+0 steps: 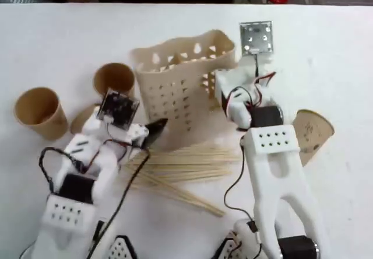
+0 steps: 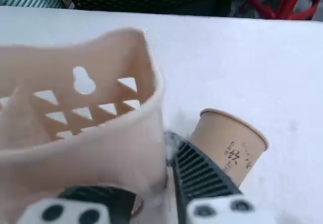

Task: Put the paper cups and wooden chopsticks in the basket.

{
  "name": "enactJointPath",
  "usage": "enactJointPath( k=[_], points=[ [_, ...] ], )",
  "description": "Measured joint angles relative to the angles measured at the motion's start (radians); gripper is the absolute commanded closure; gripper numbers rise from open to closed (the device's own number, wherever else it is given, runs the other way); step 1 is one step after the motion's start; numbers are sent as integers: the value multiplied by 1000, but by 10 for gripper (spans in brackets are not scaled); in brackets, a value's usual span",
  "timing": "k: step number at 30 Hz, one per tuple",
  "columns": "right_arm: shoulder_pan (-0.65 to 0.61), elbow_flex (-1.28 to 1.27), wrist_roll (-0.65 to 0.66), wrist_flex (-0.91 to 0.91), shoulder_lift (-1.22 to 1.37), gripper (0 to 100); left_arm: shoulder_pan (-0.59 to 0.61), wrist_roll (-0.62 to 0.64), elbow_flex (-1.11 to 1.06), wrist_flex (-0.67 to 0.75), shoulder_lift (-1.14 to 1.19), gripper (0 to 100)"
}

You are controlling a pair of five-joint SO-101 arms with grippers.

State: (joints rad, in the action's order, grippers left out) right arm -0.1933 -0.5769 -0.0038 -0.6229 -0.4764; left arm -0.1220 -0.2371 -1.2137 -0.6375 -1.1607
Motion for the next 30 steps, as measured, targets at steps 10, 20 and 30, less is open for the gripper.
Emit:
enactJointPath(
  k=[10, 20, 30],
  points=[
    [-48, -149, -5, 12, -2, 981, 9, 0, -11, 81, 190, 650],
    [-48, -381, -6, 232, -149, 982, 34, 0, -12, 112, 195, 650],
    [-55, -423, 9, 442, -135, 982, 49, 0, -20, 170, 195, 650]
  ],
)
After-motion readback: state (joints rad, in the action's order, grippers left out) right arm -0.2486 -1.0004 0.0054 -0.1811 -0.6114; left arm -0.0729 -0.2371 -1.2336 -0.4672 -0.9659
